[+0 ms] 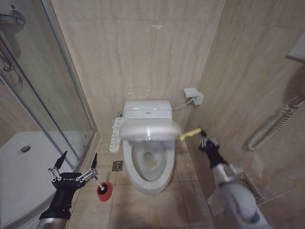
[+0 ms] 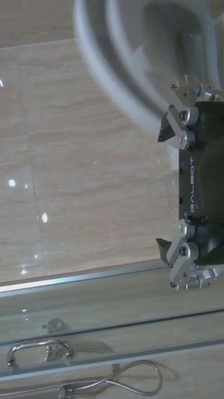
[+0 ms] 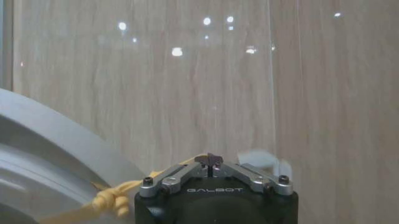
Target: Open the toilet lid, clean the toilet bowl with a toilet brush, close the toilet lid, and flush.
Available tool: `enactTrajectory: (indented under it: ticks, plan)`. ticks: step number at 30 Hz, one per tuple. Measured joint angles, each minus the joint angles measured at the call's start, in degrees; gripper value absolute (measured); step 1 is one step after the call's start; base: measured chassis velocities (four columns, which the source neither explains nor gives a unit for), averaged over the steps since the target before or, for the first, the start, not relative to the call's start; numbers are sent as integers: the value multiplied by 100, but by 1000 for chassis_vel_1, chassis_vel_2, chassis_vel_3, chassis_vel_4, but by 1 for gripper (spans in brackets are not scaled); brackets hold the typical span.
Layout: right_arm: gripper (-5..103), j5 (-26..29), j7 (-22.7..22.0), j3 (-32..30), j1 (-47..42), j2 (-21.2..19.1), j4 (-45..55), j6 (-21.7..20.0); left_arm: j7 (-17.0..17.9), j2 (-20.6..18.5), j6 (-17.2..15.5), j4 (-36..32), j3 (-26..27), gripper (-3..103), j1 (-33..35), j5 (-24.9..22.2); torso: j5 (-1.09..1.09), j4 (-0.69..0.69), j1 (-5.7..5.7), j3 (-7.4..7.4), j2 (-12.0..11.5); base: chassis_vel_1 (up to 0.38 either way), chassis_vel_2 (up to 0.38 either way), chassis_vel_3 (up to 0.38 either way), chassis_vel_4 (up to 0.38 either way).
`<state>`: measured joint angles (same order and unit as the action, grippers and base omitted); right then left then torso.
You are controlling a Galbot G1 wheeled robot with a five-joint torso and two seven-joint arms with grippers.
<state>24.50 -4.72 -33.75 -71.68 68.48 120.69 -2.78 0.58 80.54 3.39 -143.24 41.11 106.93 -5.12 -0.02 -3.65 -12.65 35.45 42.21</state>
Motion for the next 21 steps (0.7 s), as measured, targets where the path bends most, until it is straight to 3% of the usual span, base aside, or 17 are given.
enactTrajectory:
  ticks: [3,7,14,17,21]
  plan:
    - [0,537,-318,90,680,-150,44,-570,0,1,0,0,0,100,0,0,0,1,-1,0,0,0,0,0,0]
    - [0,985,-586,165,1121,-152,11,-925,0,0,0,0,0,100,0,0,0,-1,0,0,0,0,0,0,0]
    - [0,1368,-857,386,1943,-56,-544,-1047,0,0,0,0,0,100,-1,0,2,-2,0,0,0,0,0,0,0]
    - [0,1711,-1261,536,2852,158,-852,-1280,0,0,0,0,0,100,0,0,0,2,-1,0,0,0,0,0,0]
    - [0,1667,-1328,739,3500,333,-1352,-1260,0,0,0,0,0,100,0,0,0,1,-1,1,-1,0,0,0,0]
